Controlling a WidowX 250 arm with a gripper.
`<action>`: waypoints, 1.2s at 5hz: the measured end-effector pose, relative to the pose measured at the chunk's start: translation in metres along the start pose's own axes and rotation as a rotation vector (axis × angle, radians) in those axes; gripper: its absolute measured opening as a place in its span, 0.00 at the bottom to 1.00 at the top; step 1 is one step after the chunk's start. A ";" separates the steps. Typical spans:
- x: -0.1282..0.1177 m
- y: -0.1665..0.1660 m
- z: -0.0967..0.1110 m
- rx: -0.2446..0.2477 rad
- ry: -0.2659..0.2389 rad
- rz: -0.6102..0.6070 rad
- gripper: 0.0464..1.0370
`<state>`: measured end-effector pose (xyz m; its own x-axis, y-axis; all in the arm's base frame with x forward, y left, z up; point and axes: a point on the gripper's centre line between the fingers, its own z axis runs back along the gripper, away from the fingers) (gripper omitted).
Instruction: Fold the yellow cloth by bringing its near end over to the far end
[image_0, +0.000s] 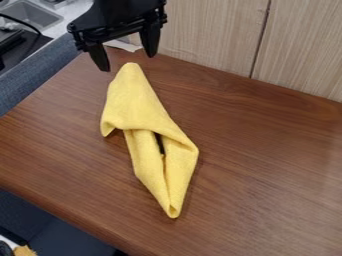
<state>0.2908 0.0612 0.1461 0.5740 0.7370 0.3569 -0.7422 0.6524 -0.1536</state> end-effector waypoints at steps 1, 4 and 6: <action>-0.004 0.002 -0.005 0.015 0.019 -0.004 0.96; -0.108 -0.041 -0.002 -0.023 0.108 -0.363 0.96; -0.137 -0.020 -0.016 0.030 0.165 -0.369 0.96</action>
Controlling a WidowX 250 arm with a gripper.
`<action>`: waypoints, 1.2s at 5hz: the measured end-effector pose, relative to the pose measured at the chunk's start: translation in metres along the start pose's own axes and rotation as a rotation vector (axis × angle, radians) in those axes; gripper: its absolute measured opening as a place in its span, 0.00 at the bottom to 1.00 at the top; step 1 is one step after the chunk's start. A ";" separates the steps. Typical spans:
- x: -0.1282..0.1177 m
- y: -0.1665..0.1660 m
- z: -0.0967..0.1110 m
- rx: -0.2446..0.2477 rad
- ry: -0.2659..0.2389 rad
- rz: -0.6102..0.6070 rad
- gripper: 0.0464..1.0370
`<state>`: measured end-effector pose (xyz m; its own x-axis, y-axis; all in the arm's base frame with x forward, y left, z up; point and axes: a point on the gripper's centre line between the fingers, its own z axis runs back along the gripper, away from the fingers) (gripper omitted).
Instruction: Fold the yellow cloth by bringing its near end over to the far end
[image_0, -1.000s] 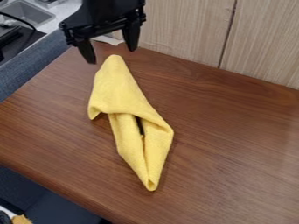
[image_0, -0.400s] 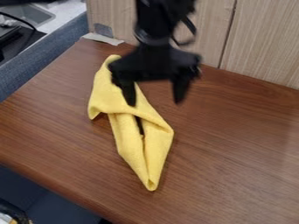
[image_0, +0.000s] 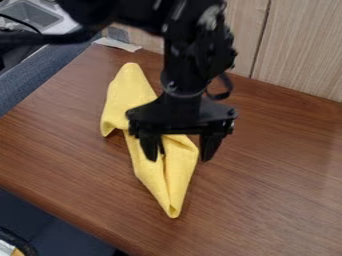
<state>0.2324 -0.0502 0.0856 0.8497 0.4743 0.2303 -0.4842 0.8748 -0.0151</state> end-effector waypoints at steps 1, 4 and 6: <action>-0.019 -0.007 -0.022 0.049 0.040 -0.059 0.96; -0.039 -0.005 -0.050 0.107 0.065 -0.077 0.96; -0.044 0.002 -0.058 0.120 0.060 -0.066 0.62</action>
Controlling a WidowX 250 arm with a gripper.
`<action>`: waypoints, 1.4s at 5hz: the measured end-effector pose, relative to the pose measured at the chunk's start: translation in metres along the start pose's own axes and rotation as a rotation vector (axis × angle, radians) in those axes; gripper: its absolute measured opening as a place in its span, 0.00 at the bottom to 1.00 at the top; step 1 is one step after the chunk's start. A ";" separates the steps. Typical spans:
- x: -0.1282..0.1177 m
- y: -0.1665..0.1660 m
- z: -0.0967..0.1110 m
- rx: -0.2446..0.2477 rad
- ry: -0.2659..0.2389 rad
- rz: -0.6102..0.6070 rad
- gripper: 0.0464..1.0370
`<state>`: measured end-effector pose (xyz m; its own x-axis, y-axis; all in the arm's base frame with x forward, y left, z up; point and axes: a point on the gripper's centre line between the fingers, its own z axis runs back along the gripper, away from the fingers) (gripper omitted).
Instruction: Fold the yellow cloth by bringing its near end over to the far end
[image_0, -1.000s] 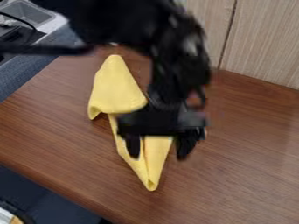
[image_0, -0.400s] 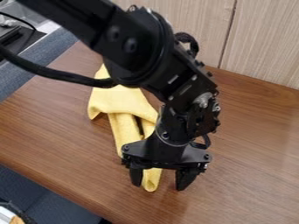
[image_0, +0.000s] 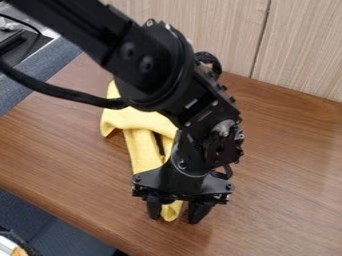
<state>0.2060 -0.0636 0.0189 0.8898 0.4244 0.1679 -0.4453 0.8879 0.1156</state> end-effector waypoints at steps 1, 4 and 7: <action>0.000 0.000 0.000 0.000 0.001 0.004 0.31; 0.004 -0.008 0.022 -0.103 -0.033 -0.010 0.01; 0.066 -0.006 0.096 -0.235 -0.167 0.093 0.01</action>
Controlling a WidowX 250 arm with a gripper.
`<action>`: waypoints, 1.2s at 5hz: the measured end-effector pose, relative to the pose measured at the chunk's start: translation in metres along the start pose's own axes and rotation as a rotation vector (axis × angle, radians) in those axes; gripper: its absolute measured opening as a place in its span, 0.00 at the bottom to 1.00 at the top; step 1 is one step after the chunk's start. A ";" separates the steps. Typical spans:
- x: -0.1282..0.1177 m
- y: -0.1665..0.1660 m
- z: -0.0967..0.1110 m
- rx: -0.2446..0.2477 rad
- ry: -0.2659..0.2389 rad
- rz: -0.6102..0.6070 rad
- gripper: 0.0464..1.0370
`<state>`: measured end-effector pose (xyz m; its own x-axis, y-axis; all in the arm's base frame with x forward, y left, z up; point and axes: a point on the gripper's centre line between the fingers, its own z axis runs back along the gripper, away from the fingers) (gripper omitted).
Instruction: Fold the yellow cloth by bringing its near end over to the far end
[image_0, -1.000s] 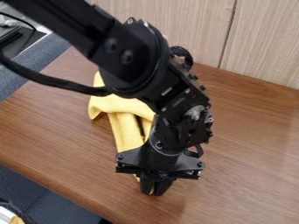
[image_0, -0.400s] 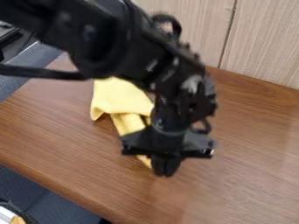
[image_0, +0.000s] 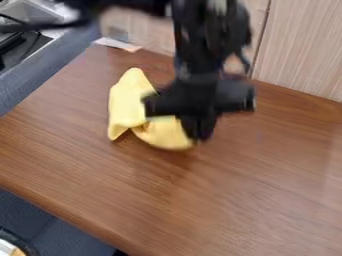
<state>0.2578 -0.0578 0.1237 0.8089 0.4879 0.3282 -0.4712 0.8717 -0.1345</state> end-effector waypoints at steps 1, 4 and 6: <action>0.041 0.004 0.005 -0.009 -0.061 0.074 0.01; 0.114 0.046 -0.035 0.074 -0.098 0.238 0.01; 0.141 0.078 -0.081 0.103 -0.103 0.372 0.01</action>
<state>0.3634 0.0826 0.0835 0.5393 0.7580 0.3669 -0.7624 0.6245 -0.1696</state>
